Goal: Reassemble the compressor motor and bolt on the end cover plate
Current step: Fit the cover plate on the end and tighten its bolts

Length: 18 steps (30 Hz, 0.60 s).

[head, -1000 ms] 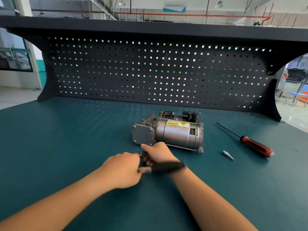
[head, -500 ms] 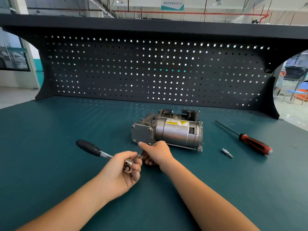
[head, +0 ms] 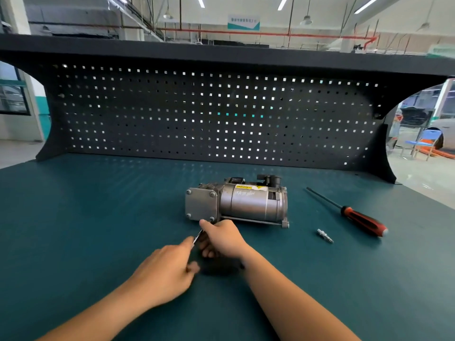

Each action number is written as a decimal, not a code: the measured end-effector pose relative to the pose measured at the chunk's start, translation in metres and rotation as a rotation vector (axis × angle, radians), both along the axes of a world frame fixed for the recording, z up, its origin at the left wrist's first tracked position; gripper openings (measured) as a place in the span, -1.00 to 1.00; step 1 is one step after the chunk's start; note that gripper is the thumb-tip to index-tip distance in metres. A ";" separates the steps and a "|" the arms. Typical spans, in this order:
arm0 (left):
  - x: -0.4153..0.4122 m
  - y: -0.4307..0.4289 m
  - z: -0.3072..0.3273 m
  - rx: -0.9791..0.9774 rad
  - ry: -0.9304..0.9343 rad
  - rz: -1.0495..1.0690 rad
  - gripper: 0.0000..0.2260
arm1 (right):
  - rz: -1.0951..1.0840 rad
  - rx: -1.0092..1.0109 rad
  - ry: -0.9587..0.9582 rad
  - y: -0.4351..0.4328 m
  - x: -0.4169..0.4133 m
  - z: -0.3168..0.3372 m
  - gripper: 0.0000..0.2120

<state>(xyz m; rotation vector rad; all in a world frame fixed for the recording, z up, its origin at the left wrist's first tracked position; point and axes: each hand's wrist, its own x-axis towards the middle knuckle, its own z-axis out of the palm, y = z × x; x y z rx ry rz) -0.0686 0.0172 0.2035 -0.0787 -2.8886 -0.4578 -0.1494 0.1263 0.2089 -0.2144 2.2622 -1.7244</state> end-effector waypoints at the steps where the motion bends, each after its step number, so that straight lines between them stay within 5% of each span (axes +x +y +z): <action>1: 0.000 -0.004 0.002 0.229 -0.014 -0.024 -0.89 | 0.000 -0.025 -0.017 0.001 0.000 0.001 -0.62; 7: 0.002 0.001 0.020 1.819 -0.433 0.147 -0.83 | 0.023 -0.144 -0.101 0.006 0.004 0.004 -0.73; 10: 0.004 0.001 0.023 2.265 -0.446 0.135 -0.80 | 0.020 -0.302 -0.171 0.000 0.009 0.002 -0.74; 14: 0.002 0.004 0.020 2.109 -0.401 0.125 -0.81 | 0.033 -0.484 -0.299 -0.004 0.015 0.001 -0.75; 18: -0.001 0.001 0.015 1.215 -0.235 0.115 -0.84 | 0.013 -0.544 -0.382 -0.002 0.017 0.001 -0.75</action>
